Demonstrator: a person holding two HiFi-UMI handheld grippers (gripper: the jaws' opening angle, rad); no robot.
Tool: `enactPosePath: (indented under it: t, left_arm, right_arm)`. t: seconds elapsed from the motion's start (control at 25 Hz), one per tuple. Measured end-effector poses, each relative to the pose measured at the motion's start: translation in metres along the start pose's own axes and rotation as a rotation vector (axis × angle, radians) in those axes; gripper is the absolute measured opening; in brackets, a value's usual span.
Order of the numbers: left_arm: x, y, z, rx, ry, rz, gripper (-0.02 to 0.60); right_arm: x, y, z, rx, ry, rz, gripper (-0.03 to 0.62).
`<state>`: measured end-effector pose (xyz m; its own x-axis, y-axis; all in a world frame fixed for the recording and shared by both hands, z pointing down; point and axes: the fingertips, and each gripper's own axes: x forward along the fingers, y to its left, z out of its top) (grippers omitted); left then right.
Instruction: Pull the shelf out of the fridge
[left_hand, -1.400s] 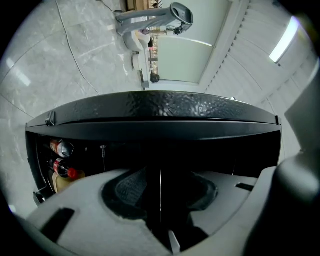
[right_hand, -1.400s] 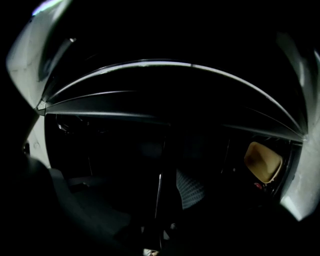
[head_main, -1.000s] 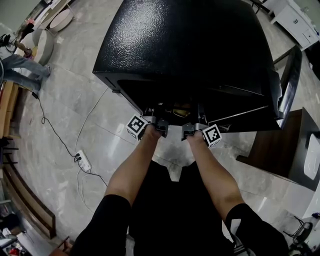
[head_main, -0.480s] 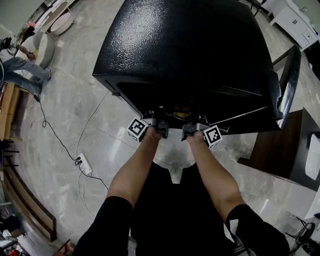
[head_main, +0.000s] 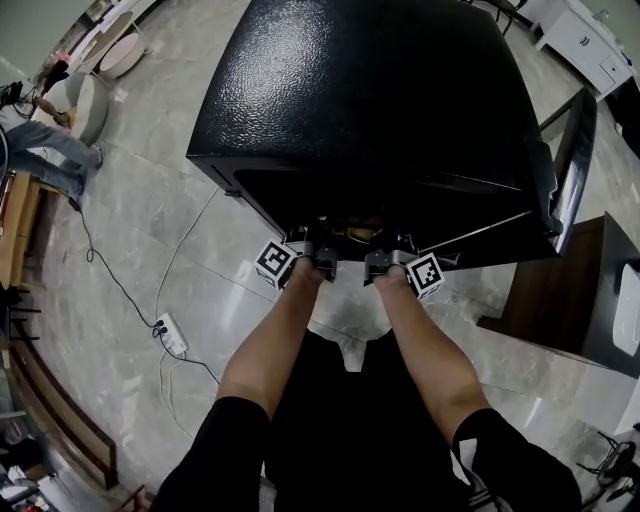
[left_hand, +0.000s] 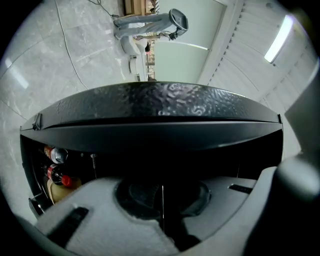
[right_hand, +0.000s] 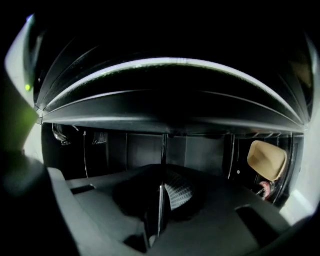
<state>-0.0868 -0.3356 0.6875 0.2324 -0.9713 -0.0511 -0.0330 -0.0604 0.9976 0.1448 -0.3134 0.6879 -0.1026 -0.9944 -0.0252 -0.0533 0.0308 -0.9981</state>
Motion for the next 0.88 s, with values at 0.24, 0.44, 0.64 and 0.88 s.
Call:
enactPosePath:
  t: [0.24,0.44,0.64,0.88]
  left_arm:
    - [-0.009,-0.002,-0.001,-0.019,0.004,-0.009,0.037]
    - [-0.016,-0.002,0.0,-0.018,-0.011,-0.003,0.037]
    - [-0.023,-0.006,-0.003,-0.019,-0.009,-0.002,0.037]
    - [-0.035,-0.009,-0.005,-0.032,-0.011,-0.003,0.035]
  right_arm:
    - [-0.006,0.003,-0.002,0.0,0.011,-0.006,0.04]
    - [-0.014,0.004,-0.004,0.015,0.013,-0.009,0.04]
    - [-0.021,0.006,-0.005,0.025,0.011,-0.002,0.04]
    - [-0.032,0.006,-0.007,0.03,0.013,-0.01,0.04]
